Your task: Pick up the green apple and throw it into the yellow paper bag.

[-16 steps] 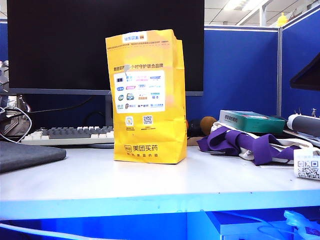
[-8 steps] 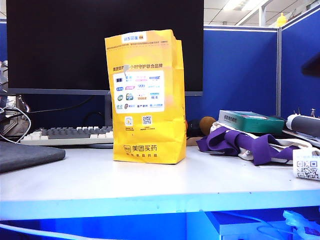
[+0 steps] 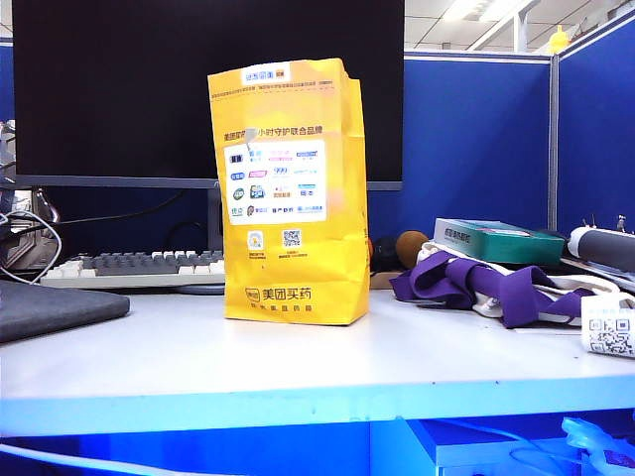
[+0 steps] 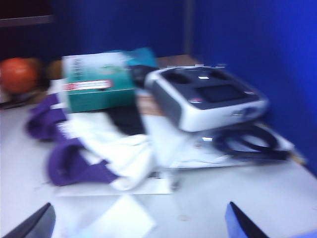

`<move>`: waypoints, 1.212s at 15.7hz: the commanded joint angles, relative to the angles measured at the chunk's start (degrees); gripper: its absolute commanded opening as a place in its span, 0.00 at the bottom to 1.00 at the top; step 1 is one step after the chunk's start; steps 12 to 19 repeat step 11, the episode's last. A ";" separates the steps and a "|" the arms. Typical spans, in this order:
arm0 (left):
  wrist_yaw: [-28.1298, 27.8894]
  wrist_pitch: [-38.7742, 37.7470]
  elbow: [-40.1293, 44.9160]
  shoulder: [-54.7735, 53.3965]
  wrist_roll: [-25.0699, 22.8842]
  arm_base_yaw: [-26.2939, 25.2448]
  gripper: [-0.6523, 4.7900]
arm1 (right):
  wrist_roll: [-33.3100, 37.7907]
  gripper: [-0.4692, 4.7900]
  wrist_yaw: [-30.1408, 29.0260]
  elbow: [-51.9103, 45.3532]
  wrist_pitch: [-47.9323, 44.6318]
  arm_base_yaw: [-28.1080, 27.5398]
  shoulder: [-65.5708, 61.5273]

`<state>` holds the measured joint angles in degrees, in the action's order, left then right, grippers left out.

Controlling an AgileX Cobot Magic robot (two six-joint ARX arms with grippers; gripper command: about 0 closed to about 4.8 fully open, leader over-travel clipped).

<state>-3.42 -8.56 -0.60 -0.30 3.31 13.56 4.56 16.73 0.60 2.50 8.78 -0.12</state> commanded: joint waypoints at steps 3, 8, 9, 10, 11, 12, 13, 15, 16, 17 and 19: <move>-0.42 0.50 0.11 0.04 0.13 -8.76 1.00 | 0.09 1.00 0.07 -0.48 -0.59 -0.81 0.02; -0.24 0.48 0.11 0.04 0.13 -9.18 1.00 | 0.09 1.00 0.07 -0.48 -0.59 -0.74 0.02; -0.26 0.48 0.11 0.04 0.13 -9.18 1.00 | 0.09 1.00 0.07 -0.48 -0.59 -0.76 0.02; -0.24 0.46 0.11 0.04 0.13 -9.18 1.00 | 0.09 1.00 0.07 -0.48 -0.59 -0.76 0.02; -0.26 0.48 0.11 0.04 0.13 -9.18 1.00 | 0.09 1.00 0.07 -0.48 -0.59 -0.76 0.02; -0.26 0.48 0.11 0.04 0.13 -9.18 1.00 | 0.09 1.00 0.07 -0.48 -0.59 -0.76 0.02; -0.26 0.48 0.11 0.04 0.13 -9.18 1.00 | 0.09 1.00 0.07 -0.48 -0.59 -0.76 0.02; -0.26 0.48 0.11 0.04 0.13 -9.18 1.00 | 0.09 1.00 0.07 -0.48 -0.59 -0.76 0.02; -0.26 0.48 0.11 0.04 0.13 -9.18 1.00 | 0.09 1.00 0.07 -0.48 -0.59 -0.76 0.02; -0.26 0.48 0.11 0.04 0.13 -9.18 1.00 | 0.09 1.00 0.07 -0.48 -0.59 -0.76 0.02; -0.26 0.48 0.11 0.04 0.13 -9.18 1.00 | 0.09 1.00 0.07 -0.48 -0.59 -0.76 0.02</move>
